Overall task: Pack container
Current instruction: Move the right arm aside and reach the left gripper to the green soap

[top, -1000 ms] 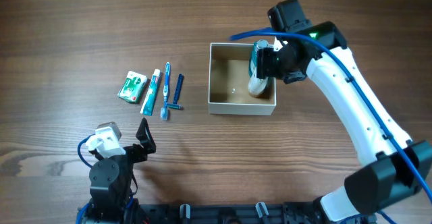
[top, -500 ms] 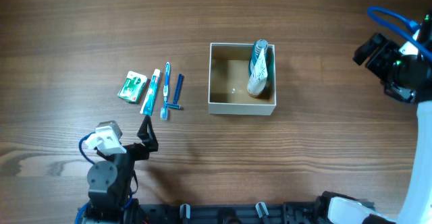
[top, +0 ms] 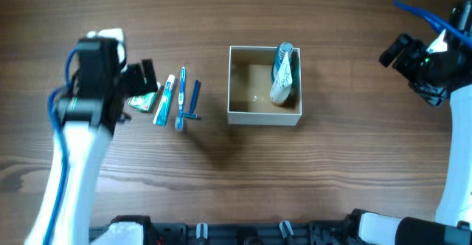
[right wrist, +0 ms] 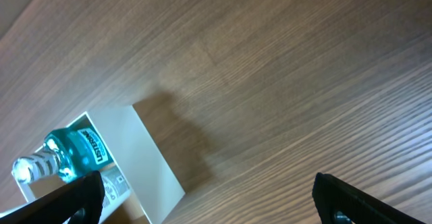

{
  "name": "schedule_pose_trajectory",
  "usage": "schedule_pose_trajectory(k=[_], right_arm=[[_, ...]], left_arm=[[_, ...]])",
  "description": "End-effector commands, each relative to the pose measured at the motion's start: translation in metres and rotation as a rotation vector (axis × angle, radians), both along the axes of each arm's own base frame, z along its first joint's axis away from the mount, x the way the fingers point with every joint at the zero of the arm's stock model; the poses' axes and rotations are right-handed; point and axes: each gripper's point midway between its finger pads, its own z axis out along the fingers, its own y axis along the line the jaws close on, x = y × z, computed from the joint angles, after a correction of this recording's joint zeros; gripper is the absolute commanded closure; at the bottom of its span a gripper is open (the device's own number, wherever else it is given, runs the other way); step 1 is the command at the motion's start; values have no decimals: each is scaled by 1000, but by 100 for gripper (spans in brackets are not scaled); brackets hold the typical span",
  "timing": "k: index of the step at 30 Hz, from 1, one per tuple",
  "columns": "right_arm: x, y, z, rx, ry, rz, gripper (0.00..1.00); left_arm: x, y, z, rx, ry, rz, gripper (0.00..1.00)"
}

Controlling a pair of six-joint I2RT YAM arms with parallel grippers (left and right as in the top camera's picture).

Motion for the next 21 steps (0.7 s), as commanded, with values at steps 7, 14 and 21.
schedule_pose_trajectory(k=[7,14,21], right_arm=[[2,0,-1,8,3,-5,0],[2,0,-1,8,3,-6,0],[2,0,-1,8,3,-6,0]], left_arm=[[19,11,-139,25,404,-144,0],[31,22,-200,139,503,-248,9],[35,20,-216,108,504,-219,51]])
